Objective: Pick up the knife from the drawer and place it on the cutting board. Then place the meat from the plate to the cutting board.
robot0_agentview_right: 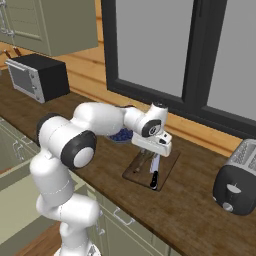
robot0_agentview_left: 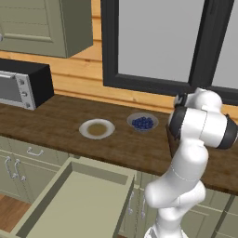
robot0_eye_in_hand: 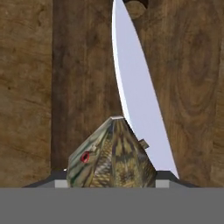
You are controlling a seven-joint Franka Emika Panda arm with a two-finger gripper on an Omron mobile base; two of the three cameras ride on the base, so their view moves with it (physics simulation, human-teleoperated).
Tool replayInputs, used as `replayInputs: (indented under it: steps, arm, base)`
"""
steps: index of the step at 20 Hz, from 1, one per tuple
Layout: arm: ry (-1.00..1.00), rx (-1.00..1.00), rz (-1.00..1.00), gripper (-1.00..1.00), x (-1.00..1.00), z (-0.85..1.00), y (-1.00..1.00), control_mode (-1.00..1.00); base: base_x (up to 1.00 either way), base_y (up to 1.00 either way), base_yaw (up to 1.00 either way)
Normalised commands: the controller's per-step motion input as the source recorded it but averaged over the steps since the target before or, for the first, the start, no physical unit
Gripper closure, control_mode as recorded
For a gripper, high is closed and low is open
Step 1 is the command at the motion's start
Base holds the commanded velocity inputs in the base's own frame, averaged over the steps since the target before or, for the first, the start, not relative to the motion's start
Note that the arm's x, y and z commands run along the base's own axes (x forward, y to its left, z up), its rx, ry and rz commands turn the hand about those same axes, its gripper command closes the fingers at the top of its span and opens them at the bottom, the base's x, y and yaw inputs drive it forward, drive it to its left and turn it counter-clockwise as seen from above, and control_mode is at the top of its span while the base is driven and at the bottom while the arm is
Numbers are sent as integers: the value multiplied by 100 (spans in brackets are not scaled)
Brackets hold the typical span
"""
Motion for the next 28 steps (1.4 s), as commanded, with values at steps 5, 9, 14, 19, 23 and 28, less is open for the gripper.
replayInputs:
  steps: [5, 9, 14, 19, 23, 28]
  arm:
    - [0, -9, 10, 100, 6, -25, 24, -100]
    - [0, -3, 9, -100, 11, -19, 1, -100]
    - [-3, 0, 3, -100, 22, -2, -13, -100]
    - [-8, -1, 0, -100, 14, 49, 13, -100]
    - [-14, -6, 1, -100, -29, 84, 58, -100]
    - [-6, -34, 13, -100, -72, 58, 100, -100]
  base:
    - [0, 0, 0]
    - [0, 0, 0]
    - [0, 0, 0]
    - [0, 0, 0]
    - [0, 0, 0]
    - [0, 0, 0]
